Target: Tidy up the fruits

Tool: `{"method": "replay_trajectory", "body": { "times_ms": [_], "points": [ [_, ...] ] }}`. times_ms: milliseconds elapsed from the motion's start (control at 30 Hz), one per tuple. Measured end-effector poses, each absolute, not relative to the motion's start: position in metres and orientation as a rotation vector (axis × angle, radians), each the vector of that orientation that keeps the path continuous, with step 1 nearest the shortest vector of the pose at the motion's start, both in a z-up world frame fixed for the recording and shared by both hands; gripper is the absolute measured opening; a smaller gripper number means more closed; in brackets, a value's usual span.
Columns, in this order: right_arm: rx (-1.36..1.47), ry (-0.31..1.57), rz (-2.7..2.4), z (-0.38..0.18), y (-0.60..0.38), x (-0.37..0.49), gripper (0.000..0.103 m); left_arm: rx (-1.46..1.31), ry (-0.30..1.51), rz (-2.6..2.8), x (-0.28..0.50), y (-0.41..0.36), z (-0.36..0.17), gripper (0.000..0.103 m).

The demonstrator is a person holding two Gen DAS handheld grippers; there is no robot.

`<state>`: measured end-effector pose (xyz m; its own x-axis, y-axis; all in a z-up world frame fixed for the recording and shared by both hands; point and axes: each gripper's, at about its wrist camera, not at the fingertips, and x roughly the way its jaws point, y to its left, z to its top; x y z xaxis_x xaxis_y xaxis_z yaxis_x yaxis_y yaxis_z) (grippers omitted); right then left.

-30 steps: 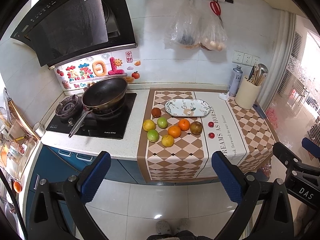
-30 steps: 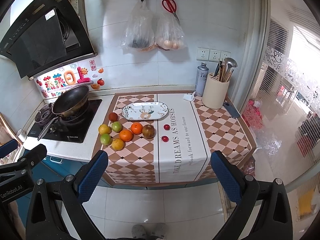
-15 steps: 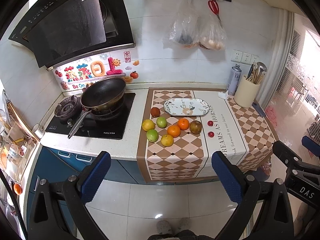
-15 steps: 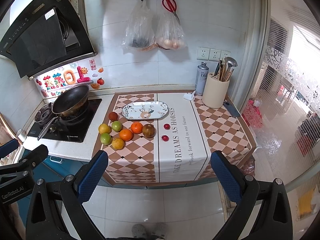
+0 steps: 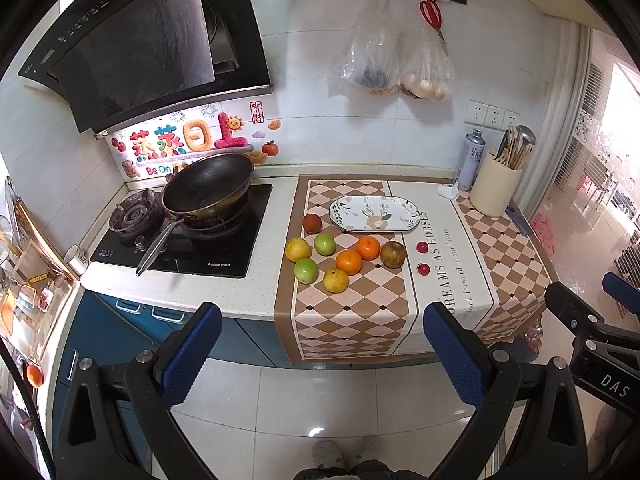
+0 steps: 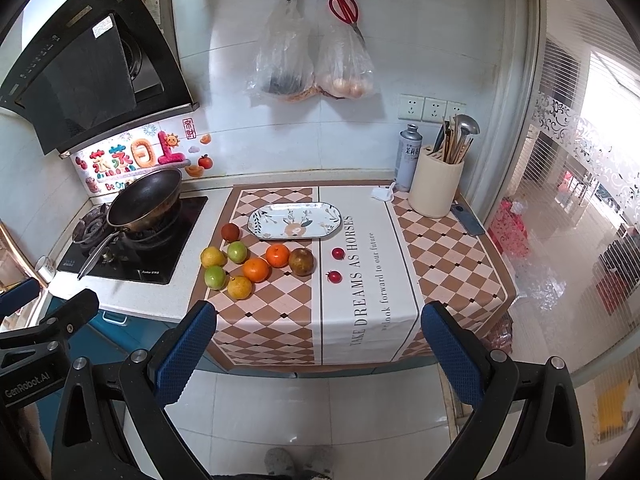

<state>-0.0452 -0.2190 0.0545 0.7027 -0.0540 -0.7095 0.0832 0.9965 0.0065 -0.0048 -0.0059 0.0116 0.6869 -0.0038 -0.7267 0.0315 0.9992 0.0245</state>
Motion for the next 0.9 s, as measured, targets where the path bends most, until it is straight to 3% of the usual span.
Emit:
{"method": "replay_trajectory", "body": {
  "times_ms": [633, 900],
  "points": [
    [0.081, 0.769, -0.091, 0.051, -0.216, -0.041, 0.103, 0.036, 0.810, -0.022, 0.000, -0.001, 0.007, 0.103],
    [0.184, 0.708, -0.138, 0.023, -0.220, -0.018, 0.103, 0.054, 0.729, 0.045, 0.036, 0.025, -0.012, 0.103]
  ]
}}
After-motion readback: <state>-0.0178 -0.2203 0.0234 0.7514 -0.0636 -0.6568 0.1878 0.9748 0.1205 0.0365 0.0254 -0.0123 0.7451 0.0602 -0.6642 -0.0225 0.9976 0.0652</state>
